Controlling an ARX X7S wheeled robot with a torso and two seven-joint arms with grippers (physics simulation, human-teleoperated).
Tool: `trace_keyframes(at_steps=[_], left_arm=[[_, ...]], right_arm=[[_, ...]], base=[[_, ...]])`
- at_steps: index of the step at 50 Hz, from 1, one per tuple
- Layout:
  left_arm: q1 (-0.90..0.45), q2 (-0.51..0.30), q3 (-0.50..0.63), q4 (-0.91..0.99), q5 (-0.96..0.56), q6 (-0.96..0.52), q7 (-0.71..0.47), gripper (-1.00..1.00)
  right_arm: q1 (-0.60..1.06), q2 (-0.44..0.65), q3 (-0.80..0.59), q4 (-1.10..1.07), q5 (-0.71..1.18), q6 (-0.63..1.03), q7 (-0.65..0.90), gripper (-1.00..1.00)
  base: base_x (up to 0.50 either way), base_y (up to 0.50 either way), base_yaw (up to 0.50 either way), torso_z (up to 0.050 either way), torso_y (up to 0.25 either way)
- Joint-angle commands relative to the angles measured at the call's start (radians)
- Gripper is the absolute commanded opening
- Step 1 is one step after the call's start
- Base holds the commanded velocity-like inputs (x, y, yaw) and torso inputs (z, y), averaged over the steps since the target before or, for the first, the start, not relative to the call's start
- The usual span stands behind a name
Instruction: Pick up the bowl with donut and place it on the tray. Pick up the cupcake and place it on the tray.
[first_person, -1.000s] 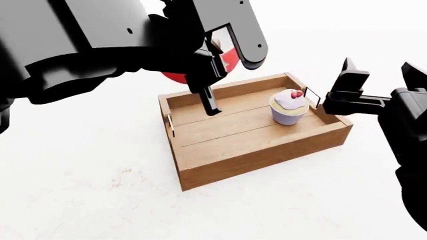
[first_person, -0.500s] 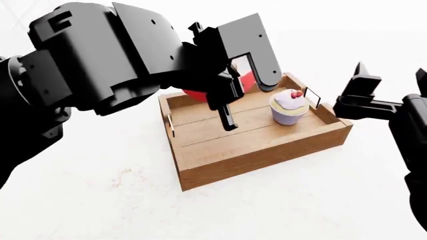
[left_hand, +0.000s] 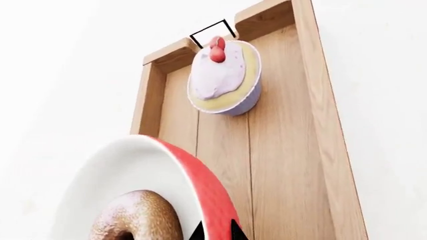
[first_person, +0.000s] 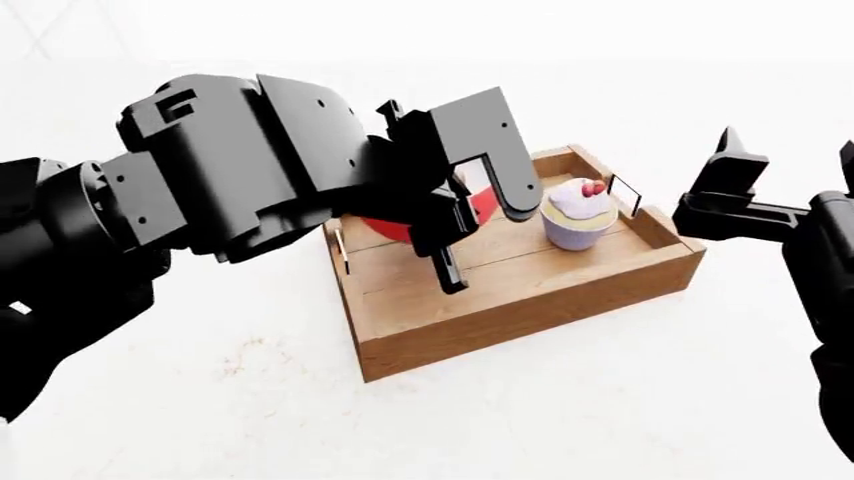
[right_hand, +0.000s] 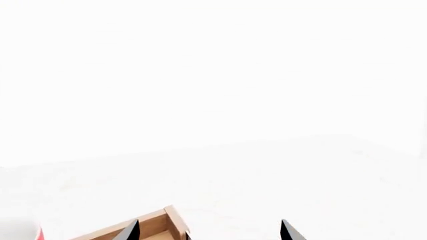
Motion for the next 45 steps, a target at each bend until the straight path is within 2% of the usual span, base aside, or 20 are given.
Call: trace_keyframes(at_steps=[1, 15, 16, 35, 45], left_arm=[[0.010, 0.003, -0.022, -0.022, 0.043, 0.019, -0.021, -1.00], [0.010, 0.010, -0.025, -0.040, 0.049, 0.019, -0.035, -1.00], [0.010, 0.010, -0.024, -0.040, 0.049, 0.016, -0.036, 1.00], [-0.025, -0.005, -0.031, -0.001, 0.051, 0.004, -0.043, 1.00], [-0.108, -0.075, -0.157, 0.151, -0.079, -0.098, -0.117, 1.00]], right_arm=[[-0.014, -0.002, 0.000, 0.009, -0.017, -0.012, 0.001, 1.00], [-0.020, 0.003, 0.002, 0.004, -0.018, -0.012, -0.004, 1.00], [-0.021, 0.004, 0.002, 0.004, -0.019, -0.013, -0.006, 1.00], [-0.023, 0.006, 0.009, 0.000, -0.024, -0.013, -0.007, 1.00], [-0.001, 0.007, 0.018, -0.010, -0.009, 0.011, -0.004, 1.00]], base=[[0.00, 0.00, 0.00, 0.000, 0.000], [0.00, 0.00, 0.00, 0.001, 0.001], [0.00, 0.00, 0.00, 0.000, 0.000], [0.00, 0.00, 0.00, 0.000, 0.001], [0.00, 0.00, 0.00, 0.000, 0.000]])
